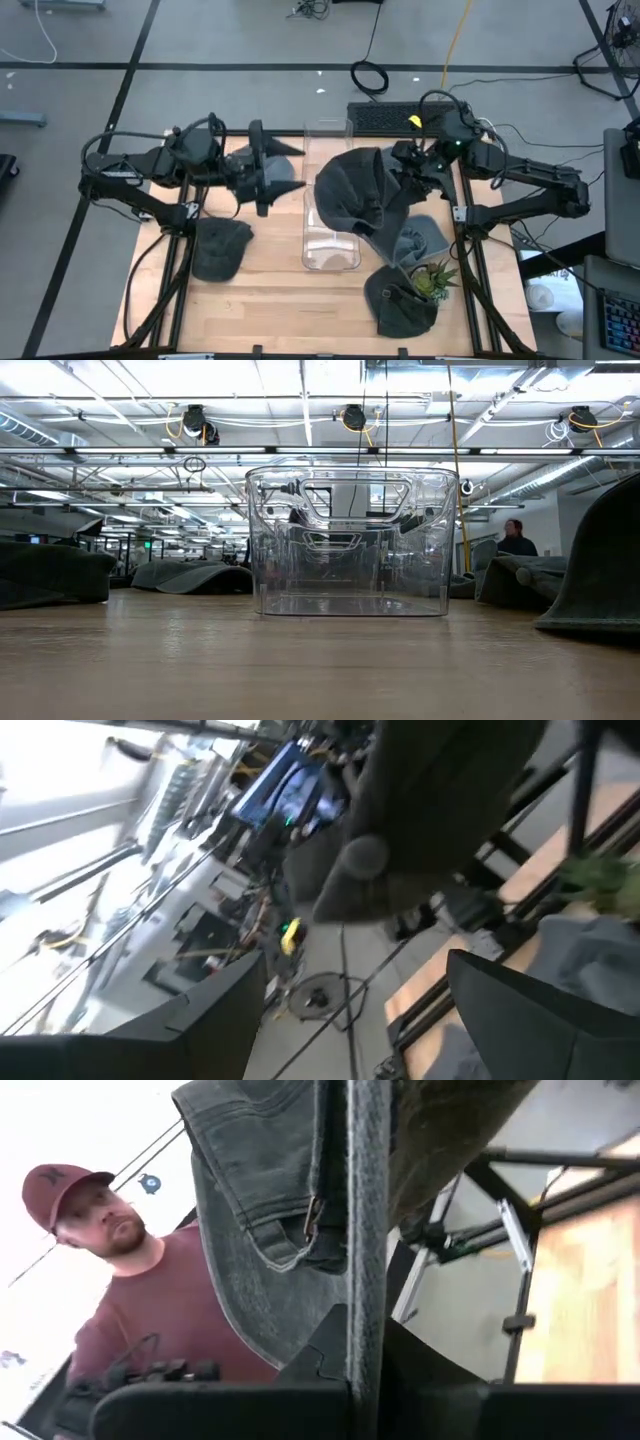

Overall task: Pick & Place hat
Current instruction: Put the top right black cap into the top transparent bin

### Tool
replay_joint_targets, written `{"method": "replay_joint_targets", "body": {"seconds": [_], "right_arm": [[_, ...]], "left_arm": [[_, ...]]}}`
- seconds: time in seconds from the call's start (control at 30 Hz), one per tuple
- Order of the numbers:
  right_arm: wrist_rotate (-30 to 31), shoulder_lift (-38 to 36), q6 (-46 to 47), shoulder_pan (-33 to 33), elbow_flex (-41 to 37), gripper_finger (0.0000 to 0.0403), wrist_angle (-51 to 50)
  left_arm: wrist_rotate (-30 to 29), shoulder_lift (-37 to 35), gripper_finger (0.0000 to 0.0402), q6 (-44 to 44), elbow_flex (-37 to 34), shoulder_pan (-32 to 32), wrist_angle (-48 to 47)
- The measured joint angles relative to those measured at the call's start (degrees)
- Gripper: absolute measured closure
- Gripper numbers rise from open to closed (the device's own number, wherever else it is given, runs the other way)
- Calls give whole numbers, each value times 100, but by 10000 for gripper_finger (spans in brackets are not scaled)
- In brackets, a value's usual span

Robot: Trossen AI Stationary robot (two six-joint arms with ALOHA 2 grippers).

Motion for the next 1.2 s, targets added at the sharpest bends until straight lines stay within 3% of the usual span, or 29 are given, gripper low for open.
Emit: {"method": "replay_joint_targets", "body": {"seconds": [0.4, 0.67, 0.93, 1.07, 1.2], "right_arm": [[-139, 312, 154, 0, -2, 403, -9], [-132, 386, 214, 171, -2, 403, 8], [-129, 394, 214, 190, -2, 403, 1], [-130, 394, 216, 192, -2, 403, -1], [-131, 394, 264, 192, -2, 403, -4]], "left_arm": [[-109, 56, 85, -175, 0, -799, -106], [-454, 269, 85, -196, -3, -821, -303], [-213, 482, 89, -128, 2, -896, -225], [-141, 532, 138, -97, 7, -972, -178], [-152, 562, 241, -169, 3, -1030, -241]]}}
